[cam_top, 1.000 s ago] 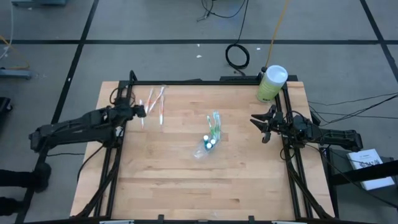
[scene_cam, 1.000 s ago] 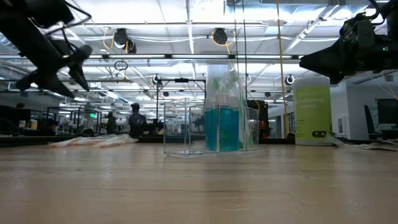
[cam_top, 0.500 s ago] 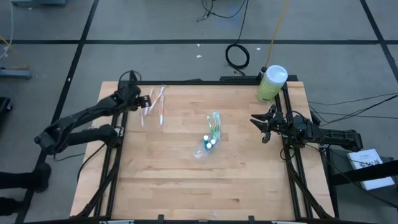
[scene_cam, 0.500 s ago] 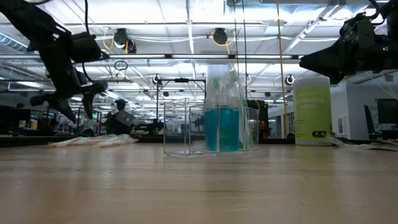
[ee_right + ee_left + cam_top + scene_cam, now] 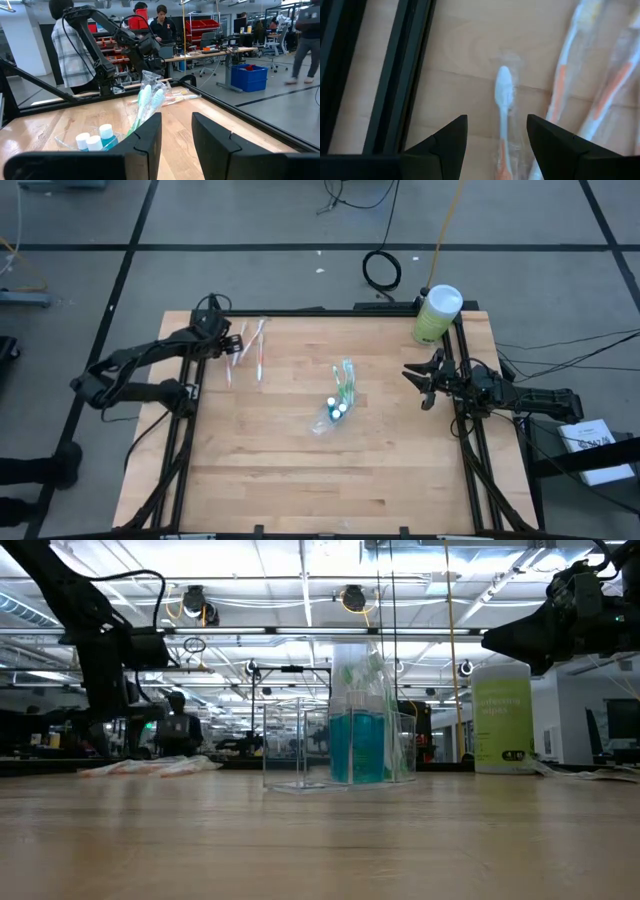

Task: Pick & Place toothbrushing station
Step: Put the orange toothbrush into the transparent organizer

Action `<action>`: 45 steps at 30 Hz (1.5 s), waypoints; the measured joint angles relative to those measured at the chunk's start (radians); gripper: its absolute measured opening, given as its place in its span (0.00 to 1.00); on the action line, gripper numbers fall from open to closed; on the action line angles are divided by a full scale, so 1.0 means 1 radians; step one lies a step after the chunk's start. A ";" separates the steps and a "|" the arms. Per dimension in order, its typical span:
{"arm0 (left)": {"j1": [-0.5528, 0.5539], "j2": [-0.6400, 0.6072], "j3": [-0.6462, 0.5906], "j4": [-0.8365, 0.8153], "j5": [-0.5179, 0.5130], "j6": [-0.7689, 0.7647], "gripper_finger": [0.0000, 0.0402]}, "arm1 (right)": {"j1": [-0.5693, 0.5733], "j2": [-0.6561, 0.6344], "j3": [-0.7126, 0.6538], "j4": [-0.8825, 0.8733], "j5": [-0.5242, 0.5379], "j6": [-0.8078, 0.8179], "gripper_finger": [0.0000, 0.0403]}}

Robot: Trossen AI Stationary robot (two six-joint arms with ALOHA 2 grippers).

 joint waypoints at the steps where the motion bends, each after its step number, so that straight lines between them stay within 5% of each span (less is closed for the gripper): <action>1: 0.000 0.011 0.000 0.004 0.000 0.000 0.53 | 0.000 0.000 0.000 0.000 0.000 0.000 0.24; 19: -0.001 0.135 0.003 0.065 -0.019 0.024 0.52 | 0.000 0.000 0.001 0.000 0.000 0.000 0.24; 31: 0.000 0.137 0.000 0.087 -0.028 0.054 0.25 | 0.000 0.000 0.001 0.000 0.000 0.000 0.24; 45: 0.000 0.135 0.000 0.087 -0.019 0.103 0.12 | 0.000 0.000 0.000 0.000 0.000 0.000 0.24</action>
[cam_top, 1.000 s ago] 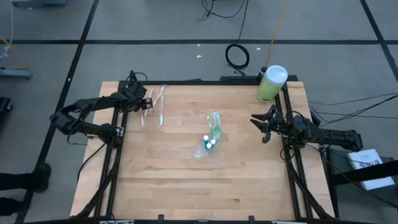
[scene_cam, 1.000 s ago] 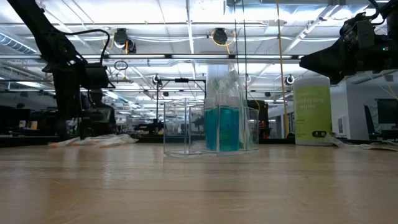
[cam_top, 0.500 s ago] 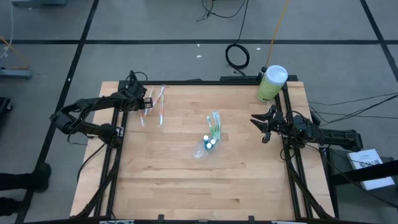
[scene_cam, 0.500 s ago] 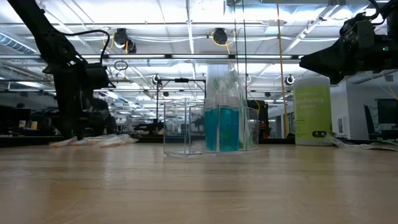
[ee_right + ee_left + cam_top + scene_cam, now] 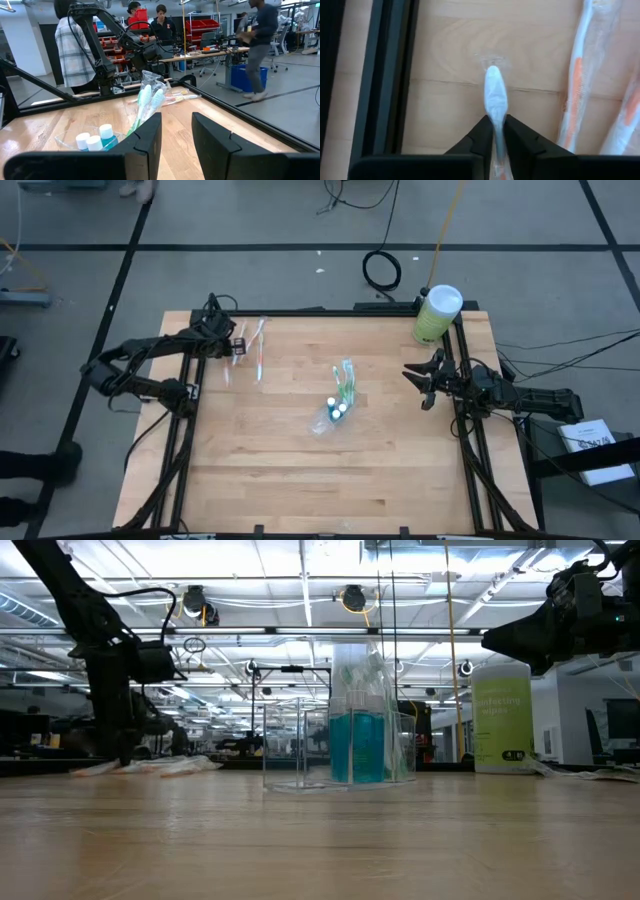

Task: Pick & Place toothbrushing station
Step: Put the orange toothbrush into the transparent organizer

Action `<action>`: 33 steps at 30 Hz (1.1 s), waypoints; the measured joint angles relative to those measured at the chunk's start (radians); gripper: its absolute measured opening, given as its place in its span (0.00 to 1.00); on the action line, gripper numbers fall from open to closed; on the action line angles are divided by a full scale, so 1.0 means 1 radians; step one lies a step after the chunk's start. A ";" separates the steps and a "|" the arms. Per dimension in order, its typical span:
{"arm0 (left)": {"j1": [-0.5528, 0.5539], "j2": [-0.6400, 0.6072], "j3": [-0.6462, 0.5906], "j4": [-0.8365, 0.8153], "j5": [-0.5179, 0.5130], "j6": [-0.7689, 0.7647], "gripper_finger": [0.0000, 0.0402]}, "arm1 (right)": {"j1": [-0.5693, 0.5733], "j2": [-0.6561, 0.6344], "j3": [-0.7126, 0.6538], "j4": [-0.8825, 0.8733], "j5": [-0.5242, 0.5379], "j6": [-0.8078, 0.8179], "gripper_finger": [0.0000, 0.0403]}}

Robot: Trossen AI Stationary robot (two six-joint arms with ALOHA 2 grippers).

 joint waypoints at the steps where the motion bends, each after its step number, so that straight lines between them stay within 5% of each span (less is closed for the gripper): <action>1: 0.000 -0.006 -0.001 -0.001 0.006 0.008 0.11 | 0.000 0.000 0.000 0.000 0.000 0.000 0.24; 8: -0.021 -0.128 -0.001 -0.003 0.013 0.030 0.04 | 0.000 0.000 -0.001 0.000 0.000 0.000 0.24; 16: -0.079 -0.361 -0.001 -0.001 0.019 0.032 0.13 | 0.000 0.000 -0.001 0.000 0.000 0.000 0.24; 23: -0.162 -0.533 -0.001 0.089 0.064 0.125 0.04 | 0.000 0.000 -0.001 0.000 0.000 0.000 0.24; 33: -0.309 -0.622 -0.001 0.271 0.108 0.285 0.10 | 0.000 0.000 0.000 0.000 0.000 0.000 0.24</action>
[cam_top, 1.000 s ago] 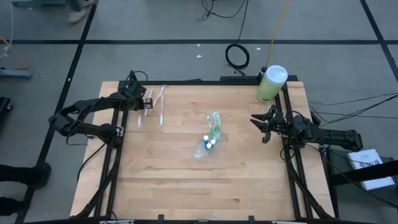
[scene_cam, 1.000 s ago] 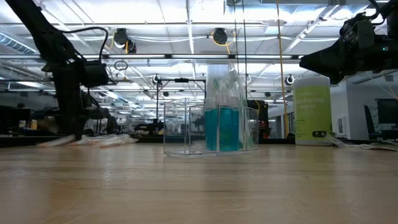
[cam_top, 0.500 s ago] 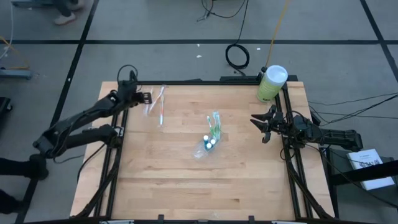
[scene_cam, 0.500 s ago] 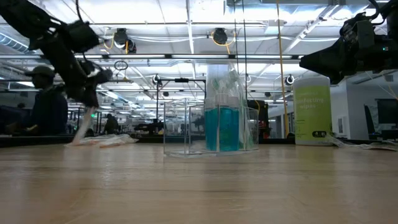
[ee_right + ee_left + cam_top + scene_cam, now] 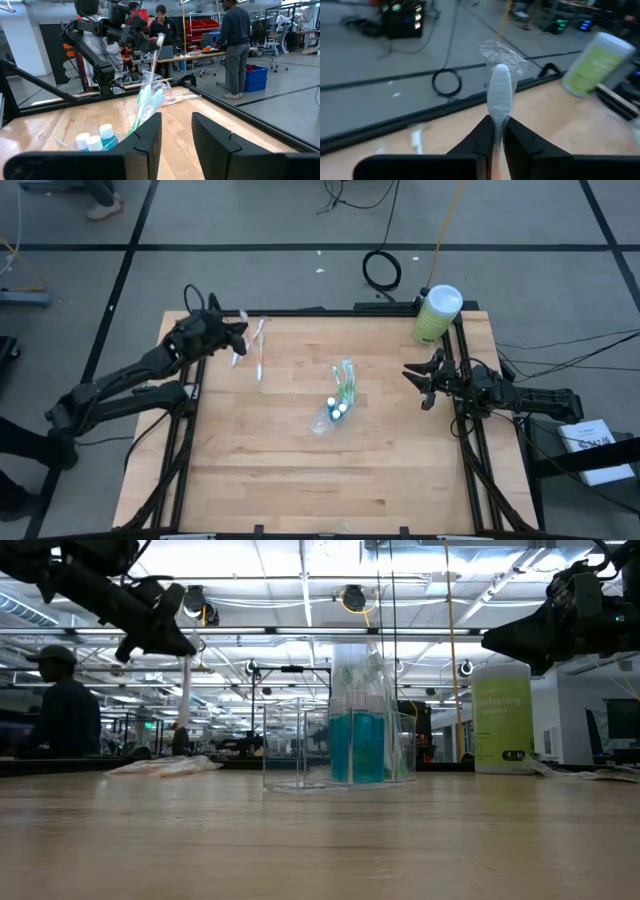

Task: Pick & Place toothbrushing station
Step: Put the orange toothbrush into the transparent organizer

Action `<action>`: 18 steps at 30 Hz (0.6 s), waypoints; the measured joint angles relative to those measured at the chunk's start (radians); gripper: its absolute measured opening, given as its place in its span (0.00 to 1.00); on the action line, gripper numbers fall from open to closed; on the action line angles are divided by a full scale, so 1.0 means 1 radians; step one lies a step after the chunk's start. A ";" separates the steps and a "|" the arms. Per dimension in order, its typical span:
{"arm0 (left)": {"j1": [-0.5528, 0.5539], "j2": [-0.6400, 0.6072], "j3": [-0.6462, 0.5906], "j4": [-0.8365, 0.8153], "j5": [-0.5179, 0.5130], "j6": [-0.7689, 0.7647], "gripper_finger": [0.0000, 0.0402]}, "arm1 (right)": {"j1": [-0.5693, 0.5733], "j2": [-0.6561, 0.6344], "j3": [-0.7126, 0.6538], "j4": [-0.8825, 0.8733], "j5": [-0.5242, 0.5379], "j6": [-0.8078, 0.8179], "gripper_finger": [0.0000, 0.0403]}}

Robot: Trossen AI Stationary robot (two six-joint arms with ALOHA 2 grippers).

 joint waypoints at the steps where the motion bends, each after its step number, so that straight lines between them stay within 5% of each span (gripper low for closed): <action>1: -0.018 0.000 0.000 0.012 0.001 0.013 0.09 | 0.000 0.000 0.000 0.000 0.000 0.000 0.24; 18: -0.394 0.004 0.000 0.340 0.114 0.160 0.03 | 0.000 0.000 0.000 0.000 0.000 0.000 0.24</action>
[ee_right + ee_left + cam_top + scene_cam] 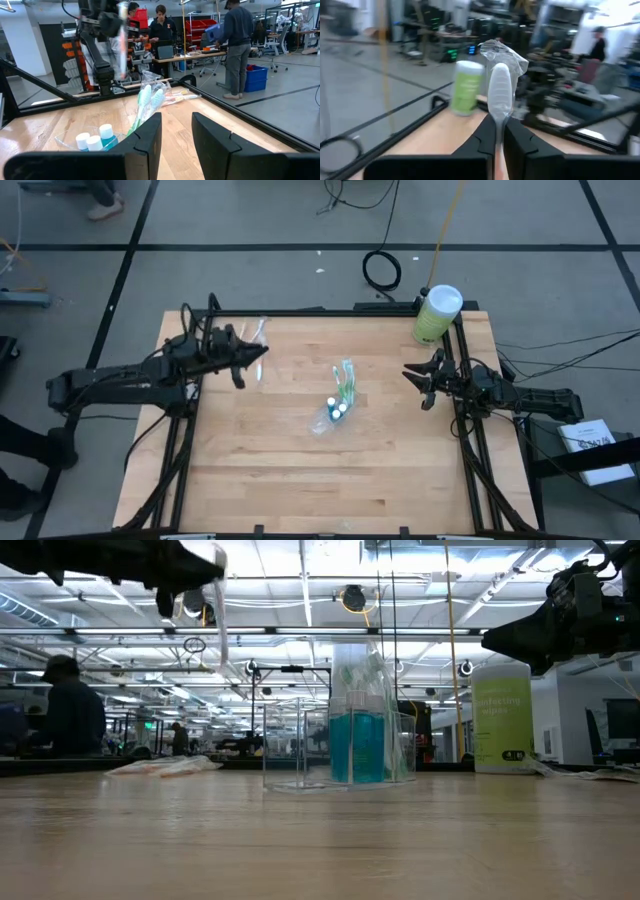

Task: Pick & Place toothbrushing station
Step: Put the orange toothbrush into the transparent organizer

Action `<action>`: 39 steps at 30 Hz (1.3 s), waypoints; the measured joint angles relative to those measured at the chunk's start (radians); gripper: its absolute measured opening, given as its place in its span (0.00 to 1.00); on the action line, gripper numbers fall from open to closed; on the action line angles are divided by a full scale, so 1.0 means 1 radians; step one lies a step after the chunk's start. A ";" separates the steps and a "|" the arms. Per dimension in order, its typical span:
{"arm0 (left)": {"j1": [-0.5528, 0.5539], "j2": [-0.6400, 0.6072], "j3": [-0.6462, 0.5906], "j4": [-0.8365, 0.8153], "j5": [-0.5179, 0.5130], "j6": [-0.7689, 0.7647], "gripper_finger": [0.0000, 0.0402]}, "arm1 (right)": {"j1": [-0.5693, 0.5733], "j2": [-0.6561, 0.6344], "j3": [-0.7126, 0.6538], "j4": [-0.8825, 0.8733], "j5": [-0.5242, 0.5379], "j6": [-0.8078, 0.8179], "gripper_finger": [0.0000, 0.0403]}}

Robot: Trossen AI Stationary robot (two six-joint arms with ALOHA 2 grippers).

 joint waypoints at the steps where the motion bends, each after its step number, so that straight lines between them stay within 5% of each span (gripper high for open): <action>1: -0.025 0.000 0.000 0.011 0.000 0.004 0.03 | 0.000 0.000 0.000 0.000 0.000 0.000 0.24; 7: -0.159 0.059 0.000 0.112 -0.041 0.018 0.09 | 0.000 0.000 0.001 0.000 0.000 0.000 0.24; 13: -0.268 0.232 0.001 0.308 -0.096 0.050 0.03 | 0.000 0.000 0.001 0.000 0.000 0.000 0.24; 19: -0.348 0.421 0.001 0.566 -0.091 0.084 0.08 | 0.000 0.000 0.001 0.000 0.000 0.000 0.24; 28: -0.382 0.628 0.001 0.764 -0.125 0.059 0.05 | 0.000 0.000 0.001 0.000 0.000 0.000 0.24; 39: -0.408 0.750 0.001 0.822 -0.133 -0.009 0.03 | 0.000 0.000 0.000 0.000 0.000 0.000 0.24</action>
